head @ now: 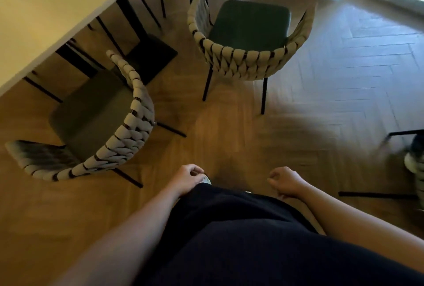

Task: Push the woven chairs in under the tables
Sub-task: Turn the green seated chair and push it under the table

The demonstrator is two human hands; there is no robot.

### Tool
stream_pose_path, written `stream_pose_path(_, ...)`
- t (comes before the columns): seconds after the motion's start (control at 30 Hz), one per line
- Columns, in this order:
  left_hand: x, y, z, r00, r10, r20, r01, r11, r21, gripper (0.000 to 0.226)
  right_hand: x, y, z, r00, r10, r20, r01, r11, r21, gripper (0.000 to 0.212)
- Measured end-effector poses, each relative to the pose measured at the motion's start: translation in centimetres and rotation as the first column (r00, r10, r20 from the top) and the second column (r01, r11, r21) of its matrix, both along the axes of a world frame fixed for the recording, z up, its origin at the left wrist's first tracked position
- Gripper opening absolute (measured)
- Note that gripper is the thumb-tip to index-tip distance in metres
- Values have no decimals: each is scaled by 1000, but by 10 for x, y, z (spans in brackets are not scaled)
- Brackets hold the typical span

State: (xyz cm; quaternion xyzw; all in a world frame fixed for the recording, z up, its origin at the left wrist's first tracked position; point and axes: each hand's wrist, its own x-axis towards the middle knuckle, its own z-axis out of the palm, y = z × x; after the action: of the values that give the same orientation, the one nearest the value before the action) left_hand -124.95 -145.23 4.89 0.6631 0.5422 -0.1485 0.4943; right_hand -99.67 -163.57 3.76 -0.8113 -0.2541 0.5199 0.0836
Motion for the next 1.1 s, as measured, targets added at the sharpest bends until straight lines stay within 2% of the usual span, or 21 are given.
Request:
stream_pose_path(0.33, 98, 64, -29, 998, 10, -63, -16, 995, -97, 17, 74, 40, -20, 994, -101, -41, 99, 993, -61, 24)
stream_pose_path(0.63, 207, 213, -42, 983, -170, -65, 163, 982, -92, 11, 158, 151, -27, 960, -278, 21, 278, 960, -23, 23)
stream_pose_path(0.73, 238, 264, -39, 973, -216, -85, 211, 975, -65, 13, 179, 188, -25, 941, -339, -13, 339, 941, 1, 22)
stream_pose_path(0.97, 307, 336, -30, 973, -224, -54, 226, 974, 35, 17, 235, 238, -36, 928, -369, -54, 369, 929, -10, 20)
stream_pose_path(1.1, 339, 354, -25, 949, -312, -49, 315, 928, 199, 25, 277, 260, -47, 912, -389, -134, 391, 920, -8, 22)
